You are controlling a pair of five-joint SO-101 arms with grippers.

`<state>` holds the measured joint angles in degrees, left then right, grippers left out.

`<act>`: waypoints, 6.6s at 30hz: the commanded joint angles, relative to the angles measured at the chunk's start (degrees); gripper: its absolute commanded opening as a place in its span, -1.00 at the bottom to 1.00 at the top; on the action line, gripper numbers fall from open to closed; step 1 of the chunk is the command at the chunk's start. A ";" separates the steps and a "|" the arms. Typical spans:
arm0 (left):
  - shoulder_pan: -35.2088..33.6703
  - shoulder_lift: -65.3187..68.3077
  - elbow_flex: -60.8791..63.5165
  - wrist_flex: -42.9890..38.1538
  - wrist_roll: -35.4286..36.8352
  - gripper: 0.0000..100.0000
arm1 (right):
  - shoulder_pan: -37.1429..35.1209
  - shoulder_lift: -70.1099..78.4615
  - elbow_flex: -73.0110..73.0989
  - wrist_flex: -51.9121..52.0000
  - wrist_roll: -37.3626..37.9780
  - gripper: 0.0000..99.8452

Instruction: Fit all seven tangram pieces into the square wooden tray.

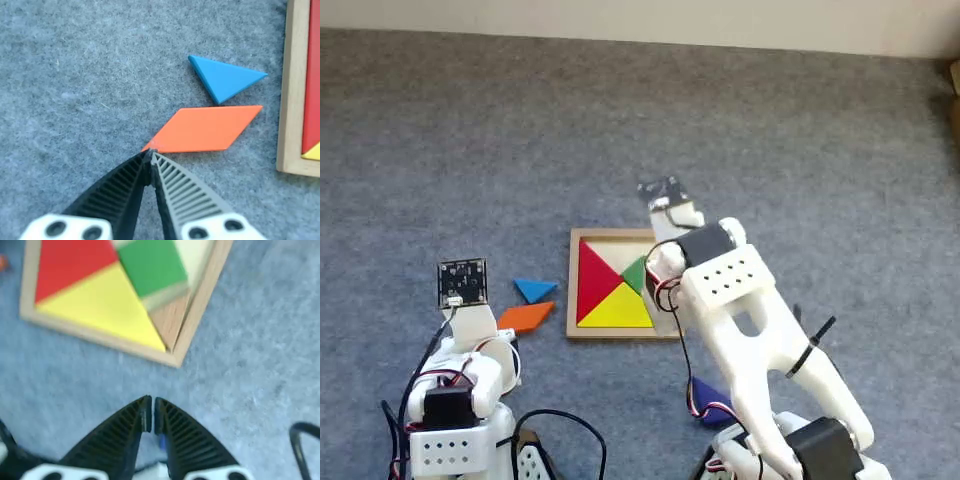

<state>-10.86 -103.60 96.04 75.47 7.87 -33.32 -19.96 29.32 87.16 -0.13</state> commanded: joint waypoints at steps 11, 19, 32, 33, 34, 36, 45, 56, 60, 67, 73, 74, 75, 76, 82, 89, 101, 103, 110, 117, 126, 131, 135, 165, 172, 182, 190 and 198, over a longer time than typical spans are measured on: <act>-0.40 -0.04 1.19 0.18 -0.44 -0.99 | 0.40 -3.30 22.37 -3.82 12.13 -0.34; -0.40 -0.04 1.19 0.18 -0.44 -0.99 | 0.04 -2.77 29.14 -12.79 12.31 -0.34; -0.40 -0.04 1.19 0.18 -0.44 -0.99 | 3.30 -2.77 37.67 -21.67 21.45 -0.35; -0.40 -0.04 1.19 0.18 -0.44 -0.99 | 4.44 -2.77 37.67 -21.67 21.45 -0.38; -0.40 -0.04 1.19 0.18 -0.44 -0.99 | 5.49 -2.77 37.67 -21.67 21.45 -0.44; -0.40 -0.04 1.19 0.18 -0.44 -0.99 | 6.90 -2.86 37.67 -21.67 21.54 -0.61; -0.40 -0.04 1.19 0.18 -0.44 -0.99 | 9.10 -3.38 32.13 -21.23 21.54 -0.99; -0.40 -0.04 1.19 0.18 -0.44 -0.99 | 11.82 -3.38 17.10 -14.73 21.54 -0.99; -0.40 -0.04 1.19 0.18 -0.44 -0.99 | 11.47 -3.30 12.00 -16.31 21.19 -0.99; -0.40 -0.04 1.19 0.18 -0.44 -0.99 | 9.89 -2.86 8.13 -36.09 21.45 -0.99; -0.40 -0.04 1.19 0.18 -0.44 -0.99 | 5.93 -2.68 12.88 -55.16 21.45 -0.99; -0.40 -0.04 1.19 0.18 -0.44 -0.99 | 5.58 -2.68 14.02 -58.42 21.45 -0.99; -0.40 -0.04 1.19 0.18 -0.44 -0.99 | 5.32 -2.68 15.25 -62.02 21.45 -0.99; -0.40 -0.04 1.19 0.18 -0.44 -0.99 | 5.23 -2.68 16.48 -65.27 21.45 -0.99; -0.40 -0.04 1.19 0.18 -0.44 -0.99 | 5.14 1.63 21.58 -79.25 21.45 -0.99; -0.40 -0.04 1.19 0.18 -0.44 -0.99 | 5.23 17.10 21.41 -90.15 21.45 -0.99; -0.40 -0.04 1.19 0.18 -0.44 -0.99 | 5.32 19.56 21.32 -87.25 24.79 -0.87; -0.40 -0.04 1.19 0.18 -0.44 -0.99 | 5.14 19.38 21.23 -85.23 24.70 -0.76; -0.40 -0.04 1.19 0.18 -0.44 -0.99 | 1.98 14.11 20.09 -78.11 24.62 -0.71; -0.40 -0.04 1.19 0.18 -0.44 -0.99 | -0.13 8.22 20.09 -71.52 19.60 -0.71; -0.40 -0.04 1.19 0.18 -0.44 -0.99 | -0.13 7.25 20.09 -71.60 19.43 -0.71; -0.40 -0.04 1.19 0.18 -0.44 -0.99 | -0.04 7.25 20.09 -71.60 18.73 -0.74; -0.40 -0.04 1.19 0.18 -0.44 -0.99 | 1.19 7.87 19.12 -71.69 15.21 -0.97; -0.40 -0.04 1.19 0.18 -0.44 -0.99 | 1.63 -5.32 20.35 -57.45 15.03 -0.99; -0.40 -0.04 1.19 0.18 -0.44 -0.99 | -2.07 -5.14 23.08 -57.63 15.03 -0.99; -0.40 -0.04 1.19 0.18 -0.44 -0.99 | -1.89 -1.71 31.16 -67.56 15.30 -0.99; -0.40 -0.04 1.19 0.18 -0.44 -0.99 | 1.54 9.10 25.80 -61.49 15.47 -0.99; -0.40 -0.04 1.19 0.18 -0.44 -0.99 | 3.65 9.19 14.90 -37.85 17.67 -0.99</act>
<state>-10.86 -103.60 96.04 75.47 7.87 -31.21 -10.81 48.13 41.71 15.34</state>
